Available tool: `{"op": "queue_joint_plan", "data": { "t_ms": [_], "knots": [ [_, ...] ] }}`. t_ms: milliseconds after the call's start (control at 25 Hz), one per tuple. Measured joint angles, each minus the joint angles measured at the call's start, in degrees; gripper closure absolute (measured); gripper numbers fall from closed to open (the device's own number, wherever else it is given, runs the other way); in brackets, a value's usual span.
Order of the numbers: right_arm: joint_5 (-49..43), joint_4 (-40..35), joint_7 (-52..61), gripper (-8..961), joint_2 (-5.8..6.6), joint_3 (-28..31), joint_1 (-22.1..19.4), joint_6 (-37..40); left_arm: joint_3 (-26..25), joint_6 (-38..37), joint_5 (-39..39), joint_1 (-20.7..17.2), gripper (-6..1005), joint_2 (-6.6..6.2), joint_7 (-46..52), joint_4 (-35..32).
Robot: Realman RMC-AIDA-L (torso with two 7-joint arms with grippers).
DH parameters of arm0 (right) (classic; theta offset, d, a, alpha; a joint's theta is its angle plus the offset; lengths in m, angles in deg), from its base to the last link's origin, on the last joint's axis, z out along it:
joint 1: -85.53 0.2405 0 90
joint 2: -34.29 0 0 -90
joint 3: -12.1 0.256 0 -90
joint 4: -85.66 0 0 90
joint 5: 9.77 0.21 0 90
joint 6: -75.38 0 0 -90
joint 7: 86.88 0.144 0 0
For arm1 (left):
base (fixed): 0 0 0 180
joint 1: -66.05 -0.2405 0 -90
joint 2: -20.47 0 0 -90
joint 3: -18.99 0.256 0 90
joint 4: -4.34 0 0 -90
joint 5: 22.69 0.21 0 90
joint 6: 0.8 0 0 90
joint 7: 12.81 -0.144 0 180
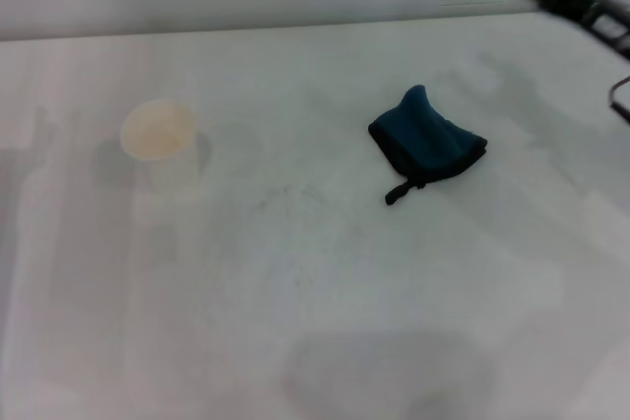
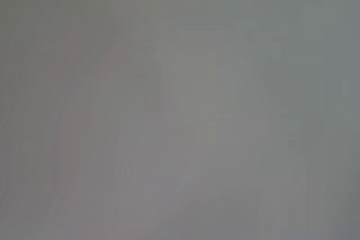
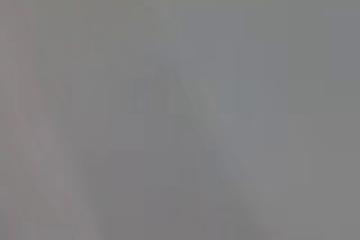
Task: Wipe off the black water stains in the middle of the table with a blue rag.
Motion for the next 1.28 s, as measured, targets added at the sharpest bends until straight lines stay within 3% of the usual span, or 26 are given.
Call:
{"op": "queue_joint_plan", "data": {
  "t_ms": [160,520,1280],
  "knots": [
    [9.78,7.81,-11.21,85,-0.02,4.72,-0.27,-5.74,-0.02,0.01,-0.04,-0.17,108,0.03,0.0,-0.26],
    [11.12,16.31,-30.08,80,-0.1,9.88,-0.12,-3.95,0.12,1.45,-0.07,-0.69,108,0.21,1.4,-1.0],
    [11.99,16.93,-44.9,82,-0.16,16.8,1.54,8.49,-0.67,6.9,-3.02,-0.09,108,-0.02,2.89,0.11]
  ]
}}
